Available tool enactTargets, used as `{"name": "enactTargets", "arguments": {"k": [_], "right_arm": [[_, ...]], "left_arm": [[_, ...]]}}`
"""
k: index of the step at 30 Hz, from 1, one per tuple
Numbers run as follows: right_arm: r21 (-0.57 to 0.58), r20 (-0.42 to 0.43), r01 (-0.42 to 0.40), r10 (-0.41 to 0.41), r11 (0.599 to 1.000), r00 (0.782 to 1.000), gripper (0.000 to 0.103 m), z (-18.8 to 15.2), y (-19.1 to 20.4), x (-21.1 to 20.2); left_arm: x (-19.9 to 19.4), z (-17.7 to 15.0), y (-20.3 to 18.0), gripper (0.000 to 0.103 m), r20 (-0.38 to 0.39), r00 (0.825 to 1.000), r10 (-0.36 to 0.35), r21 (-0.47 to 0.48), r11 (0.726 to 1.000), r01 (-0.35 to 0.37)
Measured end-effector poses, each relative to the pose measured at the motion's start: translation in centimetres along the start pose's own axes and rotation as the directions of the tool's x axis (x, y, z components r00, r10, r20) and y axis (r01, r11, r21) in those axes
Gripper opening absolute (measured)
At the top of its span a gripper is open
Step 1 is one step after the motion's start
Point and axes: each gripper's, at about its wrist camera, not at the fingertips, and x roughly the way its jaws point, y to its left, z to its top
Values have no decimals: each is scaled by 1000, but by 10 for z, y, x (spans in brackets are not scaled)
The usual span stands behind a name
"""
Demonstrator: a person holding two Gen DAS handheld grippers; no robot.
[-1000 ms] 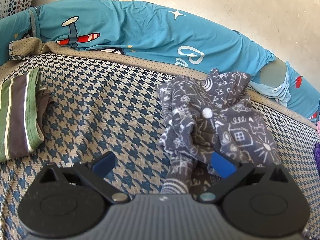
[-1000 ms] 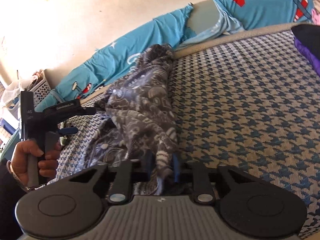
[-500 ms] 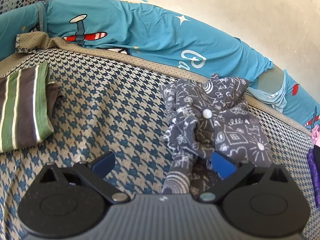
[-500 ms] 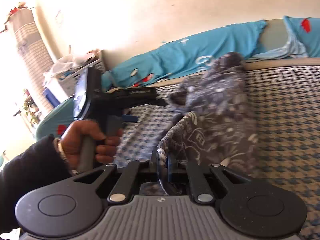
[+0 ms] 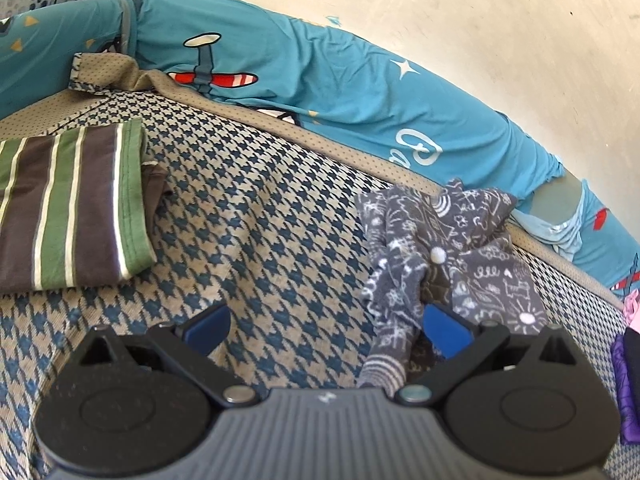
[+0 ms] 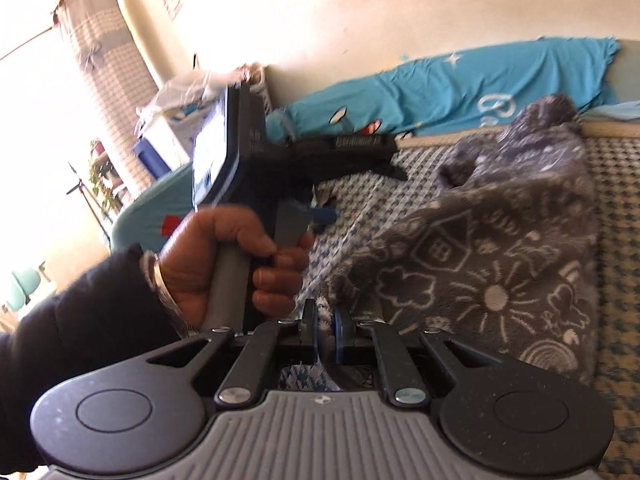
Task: Fold clothes
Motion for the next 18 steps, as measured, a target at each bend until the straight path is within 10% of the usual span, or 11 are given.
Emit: {"name": "enactTargets", "arguments": {"k": [8,18], "right_arm": [[-99,-140,68,-82,993,987,13,-33,-8,55],[-143,-119,33,-51,989,992,27,-29,-8,22]], "left_arm": [[1,0,-2,103,-17,1000,-7,1,1000,7],[2,-5,-11,103,-19,999,-44,43,998,45]]}}
